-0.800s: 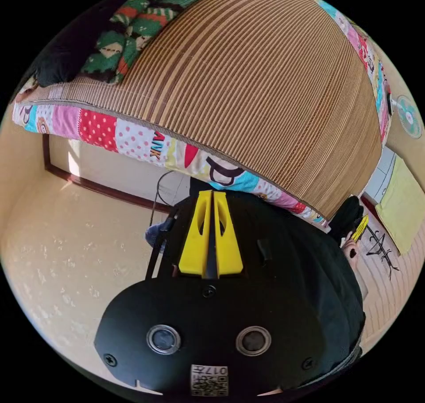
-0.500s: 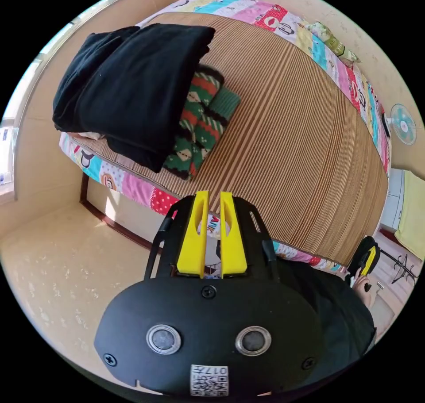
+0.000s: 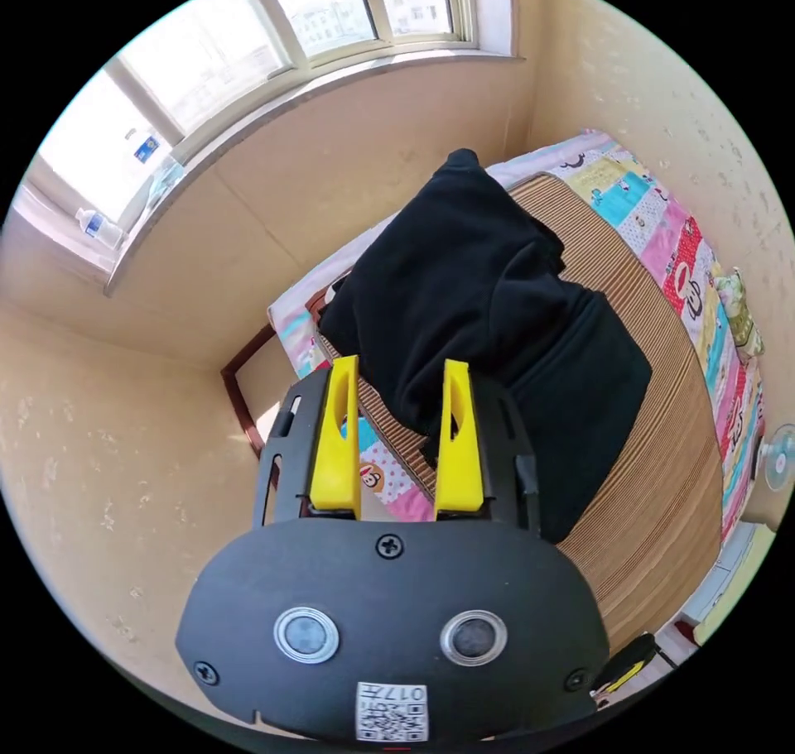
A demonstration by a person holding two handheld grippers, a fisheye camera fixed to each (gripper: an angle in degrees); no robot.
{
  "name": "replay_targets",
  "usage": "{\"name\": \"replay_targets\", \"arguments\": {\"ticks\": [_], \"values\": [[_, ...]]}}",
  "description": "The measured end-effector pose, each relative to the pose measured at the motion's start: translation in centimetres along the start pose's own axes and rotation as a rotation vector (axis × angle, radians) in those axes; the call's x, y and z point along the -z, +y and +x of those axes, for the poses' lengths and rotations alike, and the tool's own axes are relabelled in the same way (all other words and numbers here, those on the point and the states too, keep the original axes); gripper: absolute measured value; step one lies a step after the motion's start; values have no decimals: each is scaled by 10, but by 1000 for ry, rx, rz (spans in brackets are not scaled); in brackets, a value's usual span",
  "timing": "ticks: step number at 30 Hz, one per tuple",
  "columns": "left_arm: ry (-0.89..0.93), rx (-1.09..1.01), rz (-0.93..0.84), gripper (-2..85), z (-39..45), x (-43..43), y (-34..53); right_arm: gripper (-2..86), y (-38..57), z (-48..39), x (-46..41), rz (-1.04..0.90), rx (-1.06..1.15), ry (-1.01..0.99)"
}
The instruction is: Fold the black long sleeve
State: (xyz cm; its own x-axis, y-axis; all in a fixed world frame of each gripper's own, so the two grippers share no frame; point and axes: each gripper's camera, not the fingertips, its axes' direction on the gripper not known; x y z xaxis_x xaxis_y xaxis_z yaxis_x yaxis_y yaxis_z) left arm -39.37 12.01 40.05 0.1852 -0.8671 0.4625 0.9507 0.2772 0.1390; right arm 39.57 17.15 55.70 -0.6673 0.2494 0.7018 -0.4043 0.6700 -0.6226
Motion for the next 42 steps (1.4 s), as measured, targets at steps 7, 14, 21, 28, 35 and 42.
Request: {"name": "replay_targets", "arguments": {"ticks": [7,14,21,28,35,42], "values": [[232,143,-154,92,-29,-39,30,3,3,19,-16,50,-52,33],[1087,348,74,37,-113,-4,65,2,-20,8,-90,-177,-10,50],[1442,-268,305,33,-64,144,124,3,-31,14,-135,-267,-19,62],[1724,-812,469,31,26,238,242,9,-26,-12,-221,-634,85,163],[2121,-849,332,28,119,223,359,38,32,-22,-311,-1161,291,406],[2192,-1179,75,28,227,238,454,186,75,60,-330,-1420,157,691]]}}
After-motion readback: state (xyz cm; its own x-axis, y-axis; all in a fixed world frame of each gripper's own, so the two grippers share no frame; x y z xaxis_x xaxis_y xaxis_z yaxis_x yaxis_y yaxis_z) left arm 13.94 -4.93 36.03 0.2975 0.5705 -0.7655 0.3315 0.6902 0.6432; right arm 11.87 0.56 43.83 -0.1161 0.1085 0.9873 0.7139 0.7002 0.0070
